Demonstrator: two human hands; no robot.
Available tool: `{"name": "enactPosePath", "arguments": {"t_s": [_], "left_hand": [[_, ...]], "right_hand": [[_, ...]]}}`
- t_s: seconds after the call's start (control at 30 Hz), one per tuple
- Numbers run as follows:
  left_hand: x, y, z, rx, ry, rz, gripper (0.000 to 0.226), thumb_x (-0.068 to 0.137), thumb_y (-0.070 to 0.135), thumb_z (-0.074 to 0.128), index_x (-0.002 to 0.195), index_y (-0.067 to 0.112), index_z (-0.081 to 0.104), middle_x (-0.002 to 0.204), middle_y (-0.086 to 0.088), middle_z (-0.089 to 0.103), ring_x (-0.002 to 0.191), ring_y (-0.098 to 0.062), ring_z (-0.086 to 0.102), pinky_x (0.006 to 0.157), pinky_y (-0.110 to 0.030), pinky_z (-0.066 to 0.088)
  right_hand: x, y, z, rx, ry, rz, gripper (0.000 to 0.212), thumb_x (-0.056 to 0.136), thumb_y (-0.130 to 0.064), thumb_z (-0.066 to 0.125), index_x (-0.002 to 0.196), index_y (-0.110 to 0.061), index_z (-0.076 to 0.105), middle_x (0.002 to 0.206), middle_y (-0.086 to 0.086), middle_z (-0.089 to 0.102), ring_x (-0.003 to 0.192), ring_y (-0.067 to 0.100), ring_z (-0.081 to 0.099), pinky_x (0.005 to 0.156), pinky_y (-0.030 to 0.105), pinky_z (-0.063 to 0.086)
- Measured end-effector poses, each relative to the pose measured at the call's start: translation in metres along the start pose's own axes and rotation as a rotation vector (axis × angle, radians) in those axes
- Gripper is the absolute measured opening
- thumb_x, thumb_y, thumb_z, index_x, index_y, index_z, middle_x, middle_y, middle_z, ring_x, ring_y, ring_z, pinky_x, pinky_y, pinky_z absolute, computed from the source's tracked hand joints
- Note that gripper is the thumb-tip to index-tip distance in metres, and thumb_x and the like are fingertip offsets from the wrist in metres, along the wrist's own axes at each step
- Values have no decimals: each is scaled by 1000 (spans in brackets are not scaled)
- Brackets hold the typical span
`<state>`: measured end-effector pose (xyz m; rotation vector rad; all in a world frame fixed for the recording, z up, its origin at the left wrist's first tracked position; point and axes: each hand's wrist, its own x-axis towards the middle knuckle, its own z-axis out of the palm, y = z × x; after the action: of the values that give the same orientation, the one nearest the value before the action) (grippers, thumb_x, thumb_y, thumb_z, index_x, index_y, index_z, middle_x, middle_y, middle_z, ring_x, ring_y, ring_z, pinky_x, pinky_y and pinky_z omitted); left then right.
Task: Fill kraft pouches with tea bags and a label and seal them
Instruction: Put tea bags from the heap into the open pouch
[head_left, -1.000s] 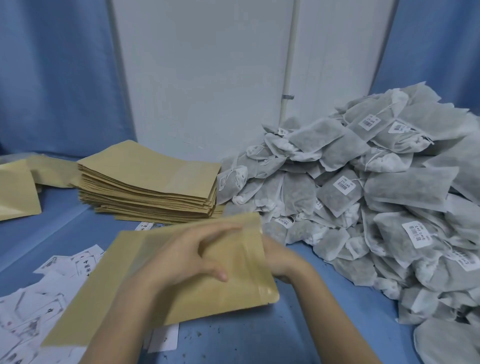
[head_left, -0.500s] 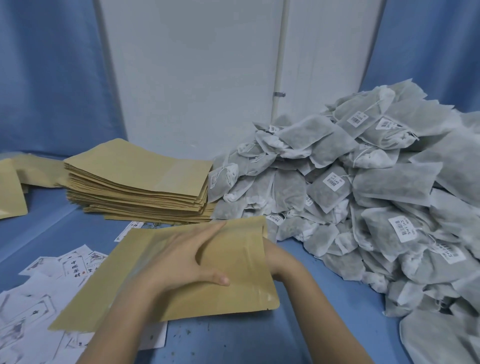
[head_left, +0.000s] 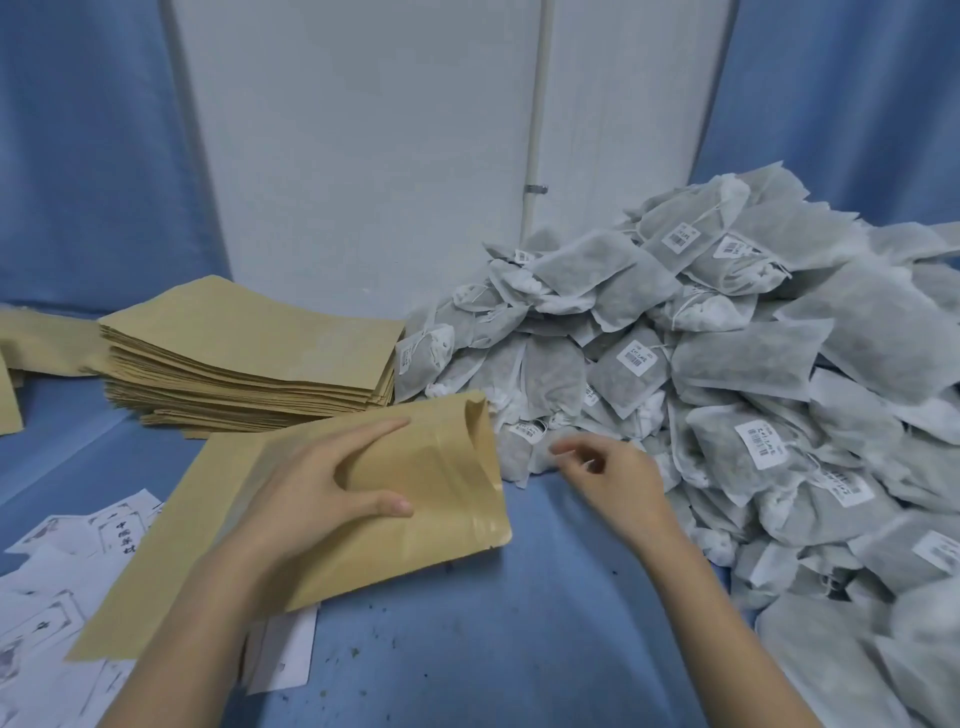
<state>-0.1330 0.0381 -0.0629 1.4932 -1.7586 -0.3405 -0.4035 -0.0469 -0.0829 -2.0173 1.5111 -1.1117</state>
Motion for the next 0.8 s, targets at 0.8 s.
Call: {"name": "enactPosePath", "arguments": {"t_s": [0.8], "left_hand": [[2, -2, 3, -87, -8, -26, 73, 37, 52, 82, 106, 61, 59, 114, 39, 57, 111, 23, 43, 87, -1, 32]], "right_hand": [[-14, 9, -23, 755, 48, 48, 20, 92, -6, 53, 101, -10, 70, 87, -3, 73, 79, 10, 68, 72, 20, 55]]}}
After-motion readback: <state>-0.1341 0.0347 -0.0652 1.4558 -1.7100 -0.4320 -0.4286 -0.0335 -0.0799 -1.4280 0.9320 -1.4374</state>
